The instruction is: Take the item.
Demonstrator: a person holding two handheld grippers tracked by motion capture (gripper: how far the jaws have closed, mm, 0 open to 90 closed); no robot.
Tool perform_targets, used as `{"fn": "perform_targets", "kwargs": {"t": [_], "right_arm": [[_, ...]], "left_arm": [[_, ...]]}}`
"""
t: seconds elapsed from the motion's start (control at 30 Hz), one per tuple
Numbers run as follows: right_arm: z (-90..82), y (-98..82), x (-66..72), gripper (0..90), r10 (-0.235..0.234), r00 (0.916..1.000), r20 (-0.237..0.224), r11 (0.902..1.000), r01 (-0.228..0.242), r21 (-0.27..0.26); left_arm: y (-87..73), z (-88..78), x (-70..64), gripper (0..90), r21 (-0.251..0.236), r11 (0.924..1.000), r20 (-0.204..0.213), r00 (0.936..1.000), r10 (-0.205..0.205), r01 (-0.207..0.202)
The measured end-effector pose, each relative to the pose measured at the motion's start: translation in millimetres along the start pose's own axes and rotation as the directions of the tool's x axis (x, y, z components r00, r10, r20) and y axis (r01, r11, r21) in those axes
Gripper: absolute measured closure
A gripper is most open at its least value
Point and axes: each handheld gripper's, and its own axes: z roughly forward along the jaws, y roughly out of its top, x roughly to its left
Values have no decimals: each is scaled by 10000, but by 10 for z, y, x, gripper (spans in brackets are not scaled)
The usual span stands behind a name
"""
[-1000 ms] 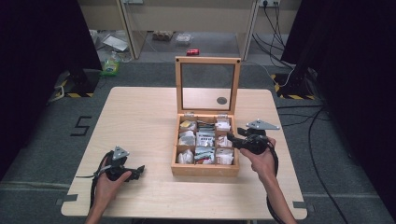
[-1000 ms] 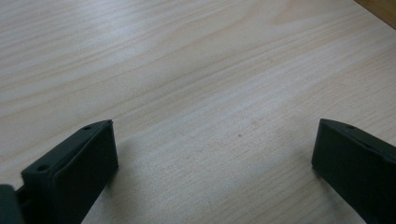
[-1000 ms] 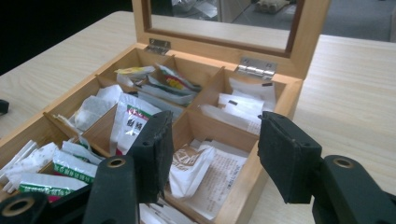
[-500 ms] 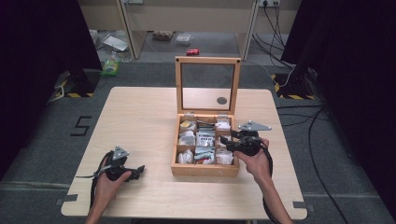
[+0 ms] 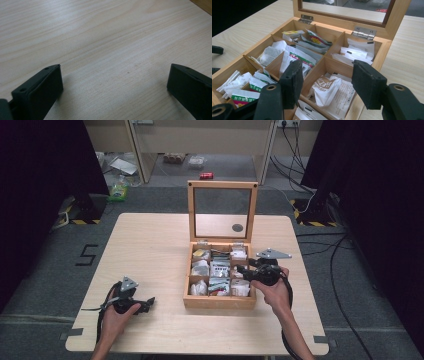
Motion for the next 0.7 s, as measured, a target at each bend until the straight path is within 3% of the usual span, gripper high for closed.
{"fn": "perform_targets", "kwargs": {"t": [0.7], "right_arm": [[224, -49, -41, 537, -227, 9993, 303, 9971, 204, 735]], "left_arm": [[0, 1, -1, 0, -9, 10000, 3, 10000, -11, 11]]}}
